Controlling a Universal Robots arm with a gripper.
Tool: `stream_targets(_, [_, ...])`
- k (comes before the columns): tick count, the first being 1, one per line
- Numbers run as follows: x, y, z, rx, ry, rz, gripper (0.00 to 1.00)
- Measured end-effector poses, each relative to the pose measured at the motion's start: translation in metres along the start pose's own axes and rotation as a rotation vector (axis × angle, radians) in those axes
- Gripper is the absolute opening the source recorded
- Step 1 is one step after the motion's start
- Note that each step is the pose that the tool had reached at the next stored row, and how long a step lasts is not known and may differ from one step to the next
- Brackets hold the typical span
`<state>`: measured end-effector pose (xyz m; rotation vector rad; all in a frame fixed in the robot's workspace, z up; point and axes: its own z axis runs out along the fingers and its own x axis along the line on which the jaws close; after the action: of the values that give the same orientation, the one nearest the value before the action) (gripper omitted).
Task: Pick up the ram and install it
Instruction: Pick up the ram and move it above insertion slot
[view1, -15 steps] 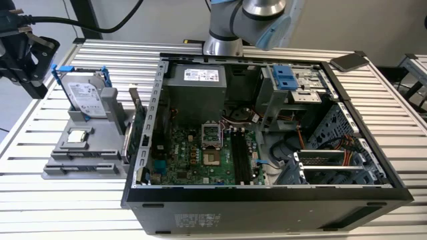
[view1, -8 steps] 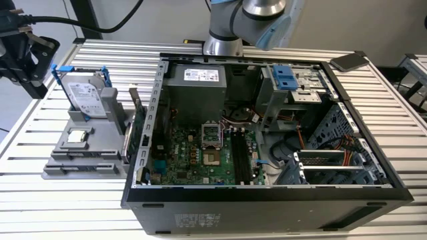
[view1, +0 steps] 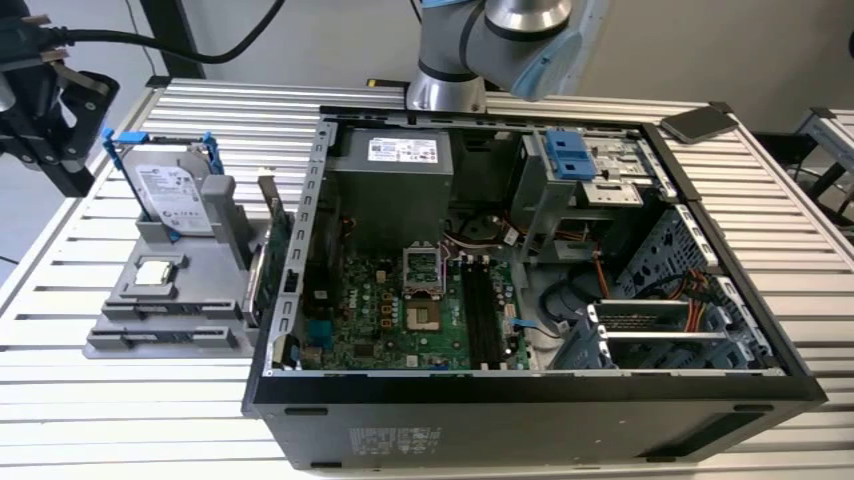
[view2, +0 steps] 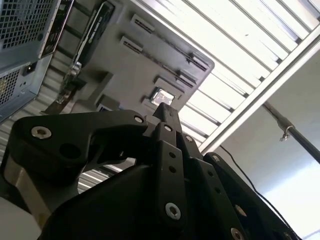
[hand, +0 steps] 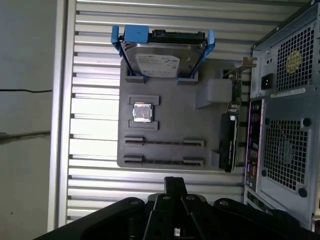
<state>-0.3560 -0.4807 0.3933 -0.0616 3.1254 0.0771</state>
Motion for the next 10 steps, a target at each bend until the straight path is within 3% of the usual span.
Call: stream_targets(10, [0.0001, 0.0000, -0.0005, -0.0010, 0.0040, -0.071, 0.00])
